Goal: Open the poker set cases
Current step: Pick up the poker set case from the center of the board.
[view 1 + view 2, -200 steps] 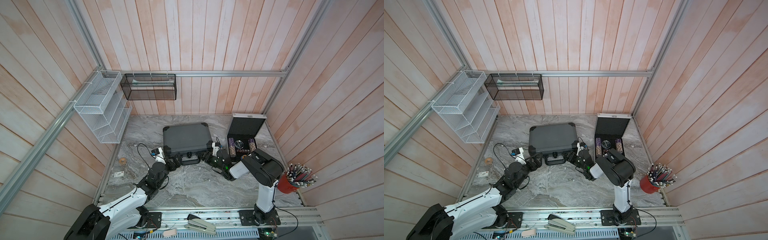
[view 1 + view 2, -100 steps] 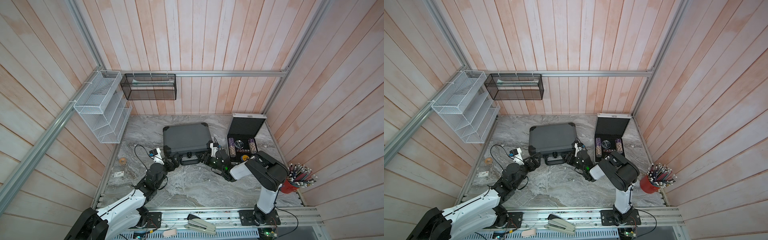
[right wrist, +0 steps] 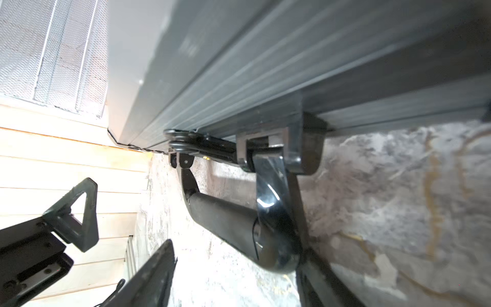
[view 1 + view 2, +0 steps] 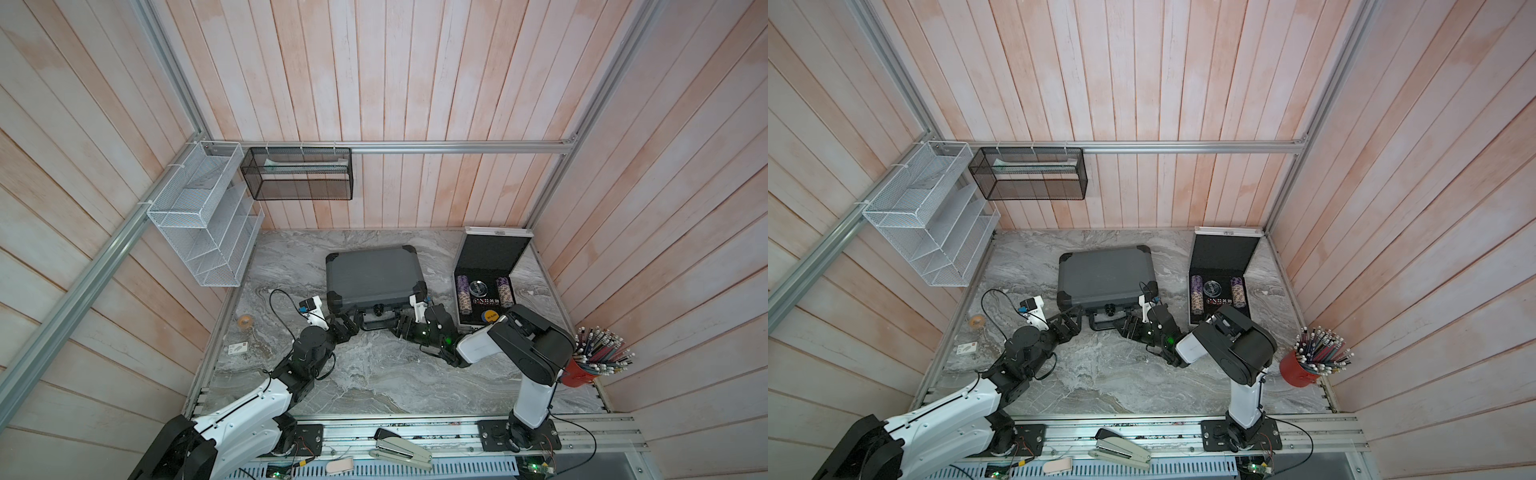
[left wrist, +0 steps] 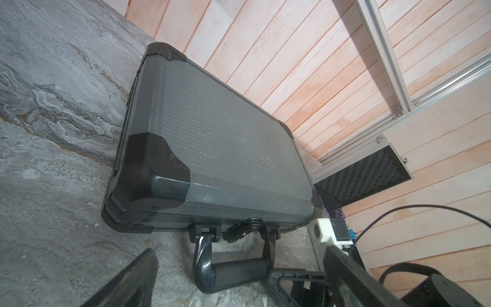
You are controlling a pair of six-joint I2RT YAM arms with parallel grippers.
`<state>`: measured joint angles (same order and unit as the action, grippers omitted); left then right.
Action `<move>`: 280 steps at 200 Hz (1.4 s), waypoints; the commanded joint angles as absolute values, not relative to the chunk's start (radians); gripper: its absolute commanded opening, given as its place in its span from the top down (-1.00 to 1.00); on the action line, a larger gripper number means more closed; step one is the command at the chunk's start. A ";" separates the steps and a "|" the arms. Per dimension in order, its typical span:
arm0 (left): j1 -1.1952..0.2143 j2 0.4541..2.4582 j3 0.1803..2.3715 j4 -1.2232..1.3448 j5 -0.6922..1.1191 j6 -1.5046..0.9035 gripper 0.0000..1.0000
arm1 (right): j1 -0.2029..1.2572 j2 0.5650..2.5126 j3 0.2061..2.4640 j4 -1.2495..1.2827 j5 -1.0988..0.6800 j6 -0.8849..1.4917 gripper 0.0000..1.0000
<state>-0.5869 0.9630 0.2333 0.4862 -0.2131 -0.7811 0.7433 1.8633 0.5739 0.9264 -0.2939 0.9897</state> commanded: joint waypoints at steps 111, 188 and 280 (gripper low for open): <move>-0.583 1.207 0.176 0.727 -0.059 -0.976 -0.93 | 0.689 1.976 0.532 1.121 -0.324 1.134 -0.31; -0.579 1.329 0.145 0.866 -0.023 -1.075 -0.86 | 0.687 2.008 0.565 1.177 -0.322 1.176 -0.16; -0.561 1.599 0.148 1.125 0.076 -1.212 -0.52 | 0.686 1.992 0.565 1.179 -0.318 1.185 -0.12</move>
<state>-0.5659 1.5421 0.1566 1.0000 0.0334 -1.1694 0.6983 1.9823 0.5449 1.1847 -0.3416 1.1763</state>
